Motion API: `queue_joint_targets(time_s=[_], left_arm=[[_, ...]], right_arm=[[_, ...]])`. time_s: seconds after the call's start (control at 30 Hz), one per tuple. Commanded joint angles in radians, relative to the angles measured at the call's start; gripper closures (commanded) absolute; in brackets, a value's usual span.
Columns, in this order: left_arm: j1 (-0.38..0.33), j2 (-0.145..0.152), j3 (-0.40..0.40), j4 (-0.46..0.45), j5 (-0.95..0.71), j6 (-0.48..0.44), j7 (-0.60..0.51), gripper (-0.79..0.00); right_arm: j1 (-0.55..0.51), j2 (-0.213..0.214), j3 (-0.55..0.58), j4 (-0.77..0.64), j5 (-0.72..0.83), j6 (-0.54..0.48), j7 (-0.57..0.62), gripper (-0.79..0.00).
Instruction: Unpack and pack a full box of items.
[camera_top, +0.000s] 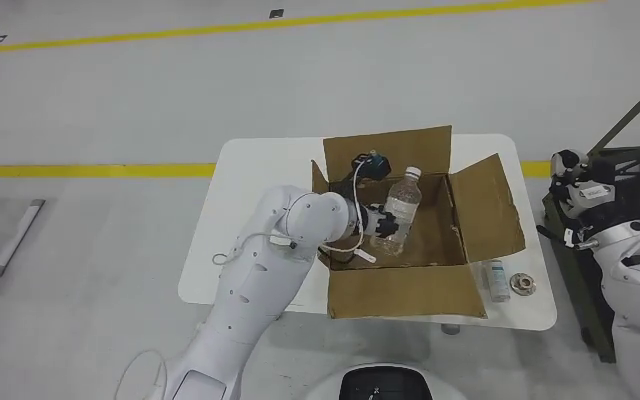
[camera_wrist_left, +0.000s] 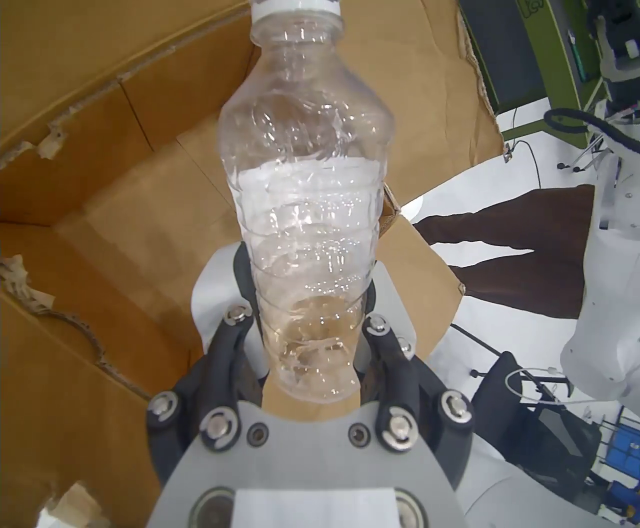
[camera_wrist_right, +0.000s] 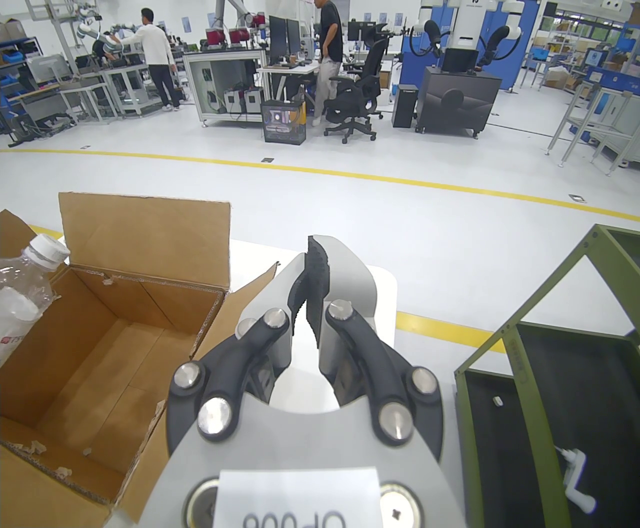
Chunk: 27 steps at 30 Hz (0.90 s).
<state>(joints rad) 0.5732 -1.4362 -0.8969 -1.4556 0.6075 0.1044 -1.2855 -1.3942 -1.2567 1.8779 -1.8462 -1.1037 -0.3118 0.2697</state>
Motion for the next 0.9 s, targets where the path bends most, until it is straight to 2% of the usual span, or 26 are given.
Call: queue_joint_targets(time_s=[0.0, 0.27, 0.43, 0.57, 0.87], left_arm=[[-0.02, -0.006, 0.033, 0.03, 0.039, 0.03, 0.0, 0.0], [-0.065, -0.026, 0.098, 0.158, 0.067, 0.155, -0.049, 0.0], [-0.1, -0.04, 0.151, 0.203, 0.118, 0.219, -0.107, 0.0], [-0.11, -0.051, 0.16, 0.225, 0.083, 0.209, -0.109, 0.0], [-0.11, -0.051, 0.16, 0.225, 0.083, 0.209, -0.109, 0.0]], right_arm=[[0.0, 0.0, 0.0, 0.0, 0.0, 0.0, 0.0, 0.0], [0.0, 0.0, 0.0, 0.0, 0.0, 0.0, 0.0, 0.0], [0.0, 0.0, 0.0, 0.0, 0.0, 0.0, 0.0, 0.0], [0.0, 0.0, 0.0, 0.0, 0.0, 0.0, 0.0, 0.0], [0.0, 0.0, 0.0, 0.0, 0.0, 0.0, 0.0, 0.0]])
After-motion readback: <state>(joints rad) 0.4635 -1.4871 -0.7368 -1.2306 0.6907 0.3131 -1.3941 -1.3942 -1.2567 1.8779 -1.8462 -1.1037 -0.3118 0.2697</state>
